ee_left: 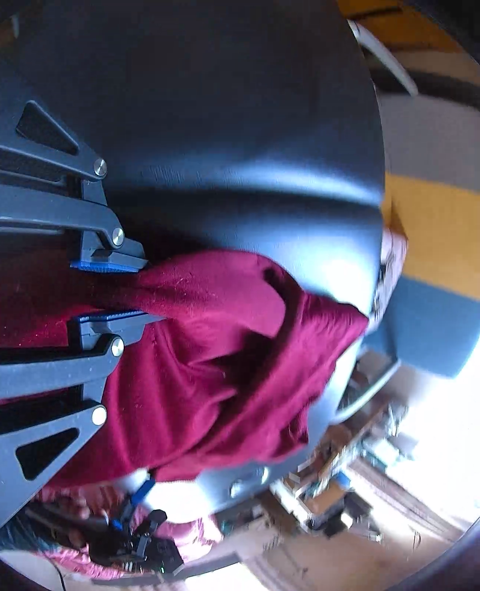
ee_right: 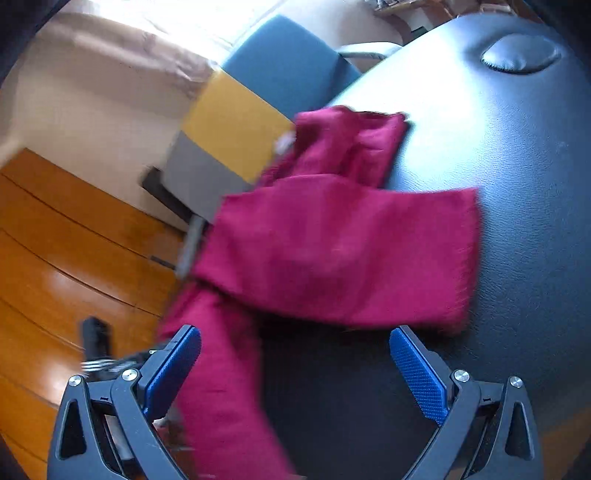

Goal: Fold clothes

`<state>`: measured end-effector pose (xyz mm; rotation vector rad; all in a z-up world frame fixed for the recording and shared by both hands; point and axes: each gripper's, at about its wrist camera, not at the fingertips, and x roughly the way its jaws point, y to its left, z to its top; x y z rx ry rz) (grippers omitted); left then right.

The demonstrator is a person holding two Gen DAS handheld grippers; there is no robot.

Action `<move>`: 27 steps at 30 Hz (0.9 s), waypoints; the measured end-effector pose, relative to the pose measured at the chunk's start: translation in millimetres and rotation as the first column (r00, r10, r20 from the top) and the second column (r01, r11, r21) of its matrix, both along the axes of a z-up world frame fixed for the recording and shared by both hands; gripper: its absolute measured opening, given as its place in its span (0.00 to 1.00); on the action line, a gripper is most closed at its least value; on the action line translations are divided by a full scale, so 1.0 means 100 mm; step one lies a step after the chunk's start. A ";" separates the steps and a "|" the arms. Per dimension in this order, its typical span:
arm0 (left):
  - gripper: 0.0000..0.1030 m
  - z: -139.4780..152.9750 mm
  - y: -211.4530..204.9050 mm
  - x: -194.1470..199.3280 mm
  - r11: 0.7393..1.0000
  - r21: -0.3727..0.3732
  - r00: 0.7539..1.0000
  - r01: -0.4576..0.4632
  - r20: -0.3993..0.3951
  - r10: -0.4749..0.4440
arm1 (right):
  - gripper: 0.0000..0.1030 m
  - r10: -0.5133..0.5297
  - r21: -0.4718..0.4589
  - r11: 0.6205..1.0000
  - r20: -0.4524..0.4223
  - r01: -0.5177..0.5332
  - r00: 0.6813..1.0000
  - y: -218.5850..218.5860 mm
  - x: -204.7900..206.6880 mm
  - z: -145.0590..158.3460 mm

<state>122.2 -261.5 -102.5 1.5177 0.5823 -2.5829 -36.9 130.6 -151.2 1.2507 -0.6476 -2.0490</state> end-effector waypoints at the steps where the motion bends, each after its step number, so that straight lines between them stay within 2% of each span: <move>1: 0.18 -0.01 -0.07 0.06 1.000 -0.023 1.000 -0.018 0.003 0.018 | 1.00 -0.006 0.068 0.998 -0.017 0.007 1.000 -0.06 0.01 0.00; 4: 0.21 -0.03 -0.23 0.23 0.995 -0.068 0.997 -0.071 0.005 0.072 | 1.00 0.004 0.221 0.975 -0.118 0.022 0.993 -0.22 0.06 0.10; 7: 0.21 -0.03 -0.29 0.41 0.989 -0.091 0.993 -0.116 -0.010 0.115 | 1.00 0.059 0.352 0.936 -0.223 0.024 0.973 -0.46 0.03 0.22; 9: 0.21 -0.03 -0.31 0.53 0.984 -0.104 0.990 -0.144 -0.023 0.143 | 1.00 0.094 0.418 0.908 -0.246 0.018 0.965 -0.60 -0.05 0.21; 11: 0.21 -0.02 -0.34 0.65 0.978 -0.118 0.985 -0.173 -0.036 0.170 | 1.00 0.120 0.441 0.897 -0.241 -0.001 0.963 -0.70 -0.14 0.16; 13: 0.21 -0.03 -0.36 0.77 0.976 -0.107 0.981 -0.188 -0.061 0.182 | 1.00 0.149 0.501 0.865 -0.223 -0.018 0.963 -0.82 -0.23 0.06; 17: 0.21 -0.12 -0.32 0.98 0.986 -0.078 0.986 -0.149 -0.085 0.143 | 1.00 0.194 0.573 0.819 -0.206 -0.043 0.959 -1.02 -0.30 -0.12; 20: 0.21 -0.19 -0.18 0.91 0.994 -0.060 0.991 -0.096 -0.094 0.090 | 1.00 0.238 0.624 0.780 -0.240 -0.039 0.941 -1.09 -0.26 -0.19; 21: 0.21 -0.21 -0.14 0.89 0.996 -0.050 0.993 -0.074 -0.098 0.068 | 1.00 0.250 0.634 0.772 -0.248 -0.038 0.936 -1.10 -0.24 -0.20; 23: 0.21 -0.24 -0.04 0.83 0.998 -0.048 0.994 -0.034 -0.103 0.029 | 0.98 0.239 0.624 0.780 -0.243 -0.037 0.940 -1.06 -0.26 -0.19; 24: 0.21 -0.25 0.00 0.81 0.998 -0.053 0.995 -0.020 -0.102 0.014 | 0.92 0.235 0.622 0.782 -0.250 -0.030 0.939 -1.05 -0.25 -0.17; 26: 0.21 -0.27 0.06 0.84 0.998 -0.057 0.995 0.003 -0.097 -0.009 | 0.66 0.224 0.613 0.790 -0.260 -0.018 0.939 -1.01 -0.24 -0.12; 27: 0.21 -0.30 0.07 0.84 0.999 -0.048 0.996 0.016 -0.090 -0.020 | 0.36 0.216 0.605 0.796 -0.262 -0.014 0.940 -0.98 -0.24 -0.09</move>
